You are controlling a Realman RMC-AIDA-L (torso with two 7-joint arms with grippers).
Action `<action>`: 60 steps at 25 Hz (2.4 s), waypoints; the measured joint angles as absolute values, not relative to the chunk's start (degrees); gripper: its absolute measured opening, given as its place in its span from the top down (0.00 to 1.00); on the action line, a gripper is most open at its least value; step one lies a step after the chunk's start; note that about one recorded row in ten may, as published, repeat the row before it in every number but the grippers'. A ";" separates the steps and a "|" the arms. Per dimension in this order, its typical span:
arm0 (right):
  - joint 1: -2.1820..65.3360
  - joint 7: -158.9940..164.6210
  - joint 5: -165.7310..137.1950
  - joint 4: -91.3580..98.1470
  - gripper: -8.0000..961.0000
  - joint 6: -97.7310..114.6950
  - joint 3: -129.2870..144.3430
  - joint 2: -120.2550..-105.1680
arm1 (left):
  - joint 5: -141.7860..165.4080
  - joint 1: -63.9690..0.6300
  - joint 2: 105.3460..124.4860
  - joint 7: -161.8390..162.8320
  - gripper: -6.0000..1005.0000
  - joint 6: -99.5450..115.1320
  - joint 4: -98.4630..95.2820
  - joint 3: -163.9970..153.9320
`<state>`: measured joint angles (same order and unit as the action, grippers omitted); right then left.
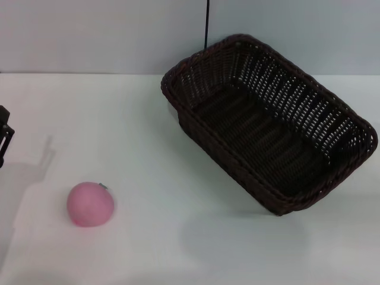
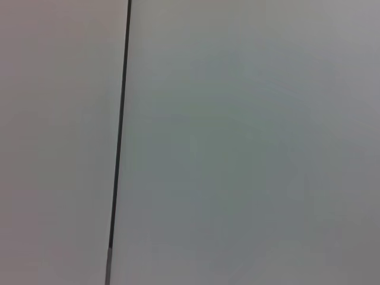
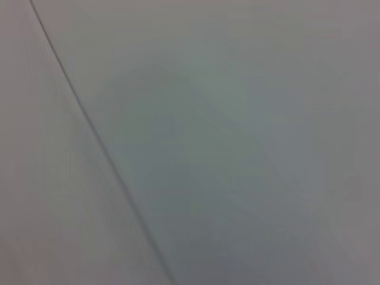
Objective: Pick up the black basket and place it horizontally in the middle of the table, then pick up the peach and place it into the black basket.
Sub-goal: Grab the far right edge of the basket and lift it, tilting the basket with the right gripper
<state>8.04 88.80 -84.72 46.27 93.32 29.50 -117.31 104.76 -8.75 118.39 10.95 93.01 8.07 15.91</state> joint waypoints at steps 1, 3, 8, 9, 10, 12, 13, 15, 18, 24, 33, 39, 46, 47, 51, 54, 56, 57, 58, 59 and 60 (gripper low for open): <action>8.98 95.22 -88.55 50.81 0.14 93.38 29.13 -116.72 | 104.74 -8.76 118.38 11.00 0.19 93.04 8.03 15.91; 11.07 105.37 -95.15 58.01 0.14 94.02 28.47 -115.44 | 104.70 -8.79 118.38 11.09 0.19 93.16 8.07 15.96; 20.00 126.90 -115.11 71.02 0.14 99.31 27.39 -110.63 | 104.70 -8.77 118.41 11.13 0.19 93.98 8.15 15.98; 22.68 129.15 -118.99 71.35 0.14 101.19 26.63 -109.36 | 104.70 -8.77 118.41 11.13 0.19 93.98 8.15 15.98; 25.32 130.95 -122.72 71.17 0.14 103.15 25.96 -108.18 | 104.70 -8.77 118.41 11.13 0.19 93.98 8.15 15.98; 29.77 132.90 -128.87 69.84 0.14 105.82 25.10 -106.45 | 104.74 -8.72 118.43 11.16 0.19 94.42 8.14 15.90; 32.08 133.60 -132.01 68.92 0.14 106.87 24.95 -105.60 | 104.83 -8.46 118.49 11.19 0.19 95.52 8.18 15.65; 35.95 134.06 -137.23 66.50 0.14 107.89 25.51 -104.55 | 104.85 -8.14 118.55 11.20 0.19 96.03 8.27 15.60; 39.49 133.98 -140.80 61.66 0.14 106.40 28.46 -104.15 | 104.86 -7.74 118.57 11.21 0.19 96.10 8.77 15.55; 39.96 133.86 -141.15 59.29 0.14 99.37 34.21 -107.03 | 105.02 -6.77 118.65 11.22 0.19 96.30 8.94 15.43; 39.42 128.44 -140.45 55.49 0.14 87.76 38.74 -113.35 | 105.05 -5.41 118.65 11.25 0.19 97.76 8.96 14.89; 39.96 125.47 -140.00 51.21 0.14 83.63 38.76 -114.41 | 105.03 -5.06 118.62 11.24 0.19 97.93 9.33 14.59; 40.03 123.23 -139.69 48.91 0.15 78.58 38.82 -115.16 | 105.02 -4.83 118.57 11.02 0.19 97.93 9.49 14.58; 40.02 123.06 -139.49 48.64 0.16 78.25 38.77 -115.17 | 105.02 -4.71 118.54 10.86 0.19 97.93 9.49 14.58; 40.41 122.57 -138.72 46.52 0.23 76.81 38.46 -114.95 | 104.99 -4.65 118.47 10.84 0.19 97.93 9.49 14.61; 40.68 122.54 -138.52 45.69 0.35 75.77 38.67 -114.92 | 104.98 -4.71 118.39 10.83 0.19 98.10 9.38 14.74; 40.75 122.53 -138.50 45.51 0.43 75.00 38.94 -115.10 | 104.98 -4.76 118.39 10.79 0.19 98.27 9.17 14.79; 40.78 122.51 -138.50 45.48 0.45 74.74 38.95 -115.13 | 104.94 -4.76 118.39 10.78 0.19 98.31 9.12 14.84; 40.80 122.47 -138.50 45.40 0.46 74.12 38.95 -115.17 | 104.88 -4.76 118.39 10.79 0.19 98.33 9.10 14.87; 40.80 122.47 -138.50 45.40 0.48 74.12 38.95 -115.17 | 104.82 -4.72 118.38 10.79 0.19 98.40 9.07 14.94; 40.81 122.47 -138.50 45.34 0.50 73.71 38.94 -115.17 | 104.80 -4.71 118.37 10.79 0.19 98.45 9.05 14.97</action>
<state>40.81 122.47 -138.50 45.34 73.71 38.94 -115.17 104.80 -4.71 118.37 10.79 98.45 9.05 14.97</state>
